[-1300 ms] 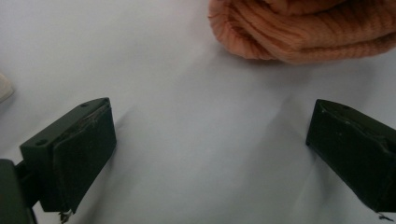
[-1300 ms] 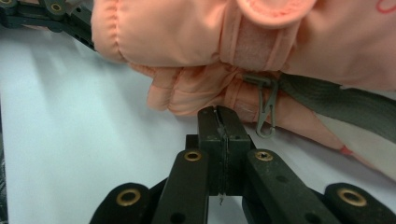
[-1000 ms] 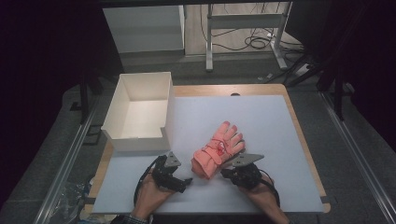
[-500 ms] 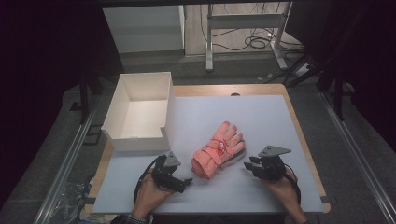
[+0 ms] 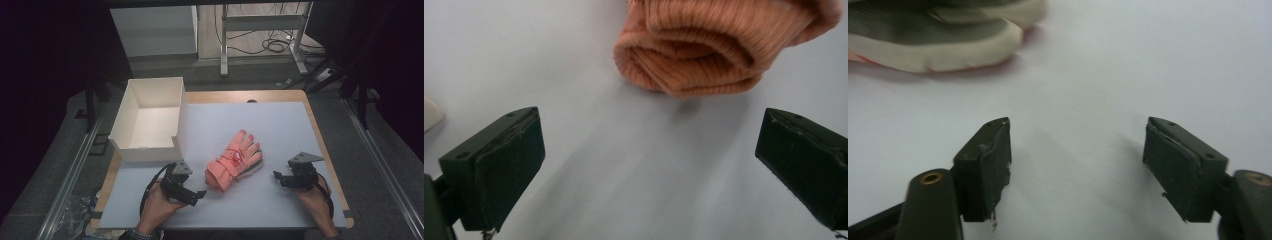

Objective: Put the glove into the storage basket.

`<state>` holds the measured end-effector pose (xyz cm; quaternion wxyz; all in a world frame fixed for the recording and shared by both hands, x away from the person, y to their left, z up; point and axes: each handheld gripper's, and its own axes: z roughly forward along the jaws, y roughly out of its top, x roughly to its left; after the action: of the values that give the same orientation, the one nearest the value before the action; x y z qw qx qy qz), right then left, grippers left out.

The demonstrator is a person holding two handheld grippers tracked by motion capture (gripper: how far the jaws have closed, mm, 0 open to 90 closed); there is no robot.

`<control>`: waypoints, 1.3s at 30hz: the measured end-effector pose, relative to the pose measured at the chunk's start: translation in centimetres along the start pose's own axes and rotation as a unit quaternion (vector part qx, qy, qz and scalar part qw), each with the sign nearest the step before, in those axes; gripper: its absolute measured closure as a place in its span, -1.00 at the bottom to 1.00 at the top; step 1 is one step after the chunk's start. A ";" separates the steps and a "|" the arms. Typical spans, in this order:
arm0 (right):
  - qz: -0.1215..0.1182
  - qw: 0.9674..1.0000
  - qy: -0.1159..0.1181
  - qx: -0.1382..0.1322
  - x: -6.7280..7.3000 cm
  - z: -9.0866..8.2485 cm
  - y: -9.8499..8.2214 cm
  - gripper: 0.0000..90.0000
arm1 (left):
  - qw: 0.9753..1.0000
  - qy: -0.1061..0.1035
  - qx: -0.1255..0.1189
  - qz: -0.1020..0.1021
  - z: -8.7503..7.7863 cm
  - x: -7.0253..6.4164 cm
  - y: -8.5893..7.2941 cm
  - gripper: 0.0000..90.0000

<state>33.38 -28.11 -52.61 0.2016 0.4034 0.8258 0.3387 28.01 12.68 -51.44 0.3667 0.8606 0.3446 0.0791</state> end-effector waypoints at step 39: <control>0.010 1.000 -0.003 -0.005 -0.3 0.2 -0.4 -0.53 | 0.999 -0.003 0.032 0.021 5.2 -2.5 10.8 -1.00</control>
<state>33.47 -28.38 -53.02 0.2025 0.4116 0.8196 0.3434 33.93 2.68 -47.47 0.3380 0.8792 0.3279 0.0726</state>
